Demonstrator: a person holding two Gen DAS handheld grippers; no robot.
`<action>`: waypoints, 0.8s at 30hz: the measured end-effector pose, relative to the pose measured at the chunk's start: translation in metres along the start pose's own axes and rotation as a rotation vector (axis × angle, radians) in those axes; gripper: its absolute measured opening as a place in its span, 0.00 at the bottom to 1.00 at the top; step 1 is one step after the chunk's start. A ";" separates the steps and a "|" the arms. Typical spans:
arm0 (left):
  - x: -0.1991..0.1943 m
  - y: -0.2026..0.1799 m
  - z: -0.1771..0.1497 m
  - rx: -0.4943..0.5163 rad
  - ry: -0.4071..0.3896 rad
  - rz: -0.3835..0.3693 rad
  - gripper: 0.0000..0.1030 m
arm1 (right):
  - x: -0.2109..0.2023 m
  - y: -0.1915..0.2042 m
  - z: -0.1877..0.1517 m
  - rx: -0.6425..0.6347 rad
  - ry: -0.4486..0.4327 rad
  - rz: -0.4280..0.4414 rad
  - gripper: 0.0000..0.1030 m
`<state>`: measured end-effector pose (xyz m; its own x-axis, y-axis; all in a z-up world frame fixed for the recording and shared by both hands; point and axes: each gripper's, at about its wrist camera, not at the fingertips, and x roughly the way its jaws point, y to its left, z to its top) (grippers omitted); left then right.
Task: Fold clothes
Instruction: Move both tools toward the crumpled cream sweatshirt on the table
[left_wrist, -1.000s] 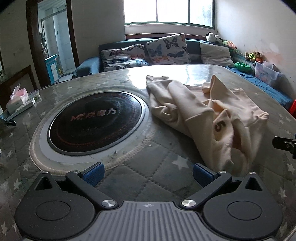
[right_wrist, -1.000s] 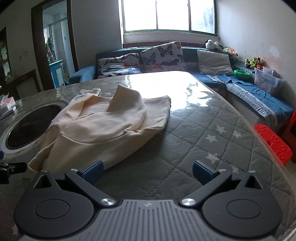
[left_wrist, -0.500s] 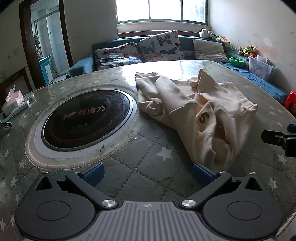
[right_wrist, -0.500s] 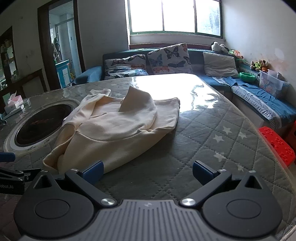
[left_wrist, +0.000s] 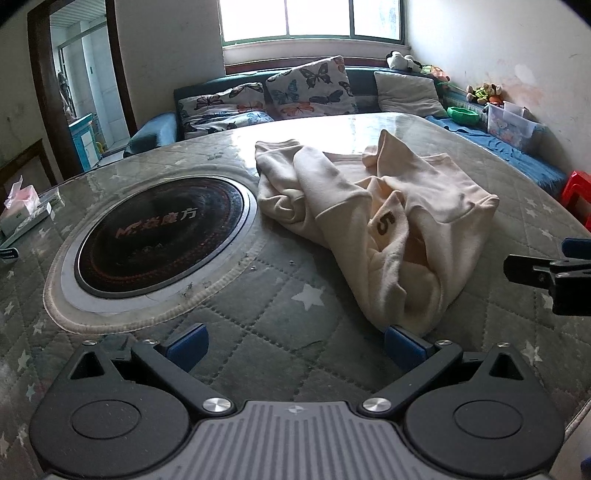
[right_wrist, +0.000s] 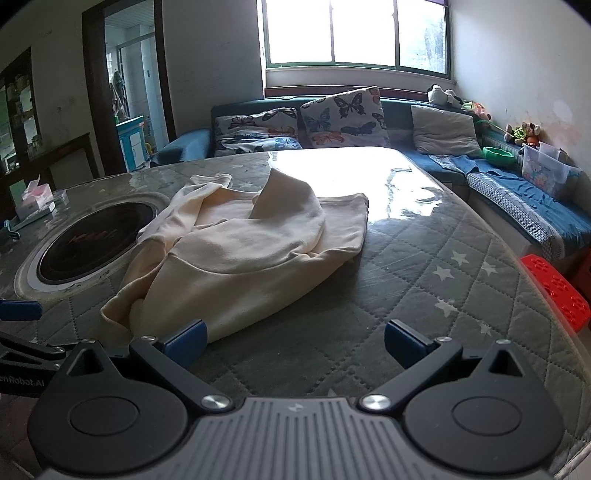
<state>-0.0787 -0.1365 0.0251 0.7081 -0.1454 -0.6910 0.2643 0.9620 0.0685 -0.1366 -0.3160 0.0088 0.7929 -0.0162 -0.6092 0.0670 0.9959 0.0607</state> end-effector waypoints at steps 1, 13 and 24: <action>0.000 0.000 0.000 0.001 0.001 0.000 1.00 | 0.000 0.000 0.000 0.000 0.002 -0.001 1.00; 0.001 -0.004 -0.001 0.010 0.004 -0.002 1.00 | 0.004 0.000 0.000 0.001 0.007 -0.002 1.00; 0.001 -0.006 0.000 0.015 0.009 -0.008 1.00 | 0.004 0.002 0.000 -0.005 0.006 0.005 1.00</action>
<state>-0.0793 -0.1426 0.0241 0.6998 -0.1509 -0.6983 0.2798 0.9572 0.0736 -0.1331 -0.3140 0.0065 0.7896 -0.0107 -0.6135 0.0598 0.9964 0.0595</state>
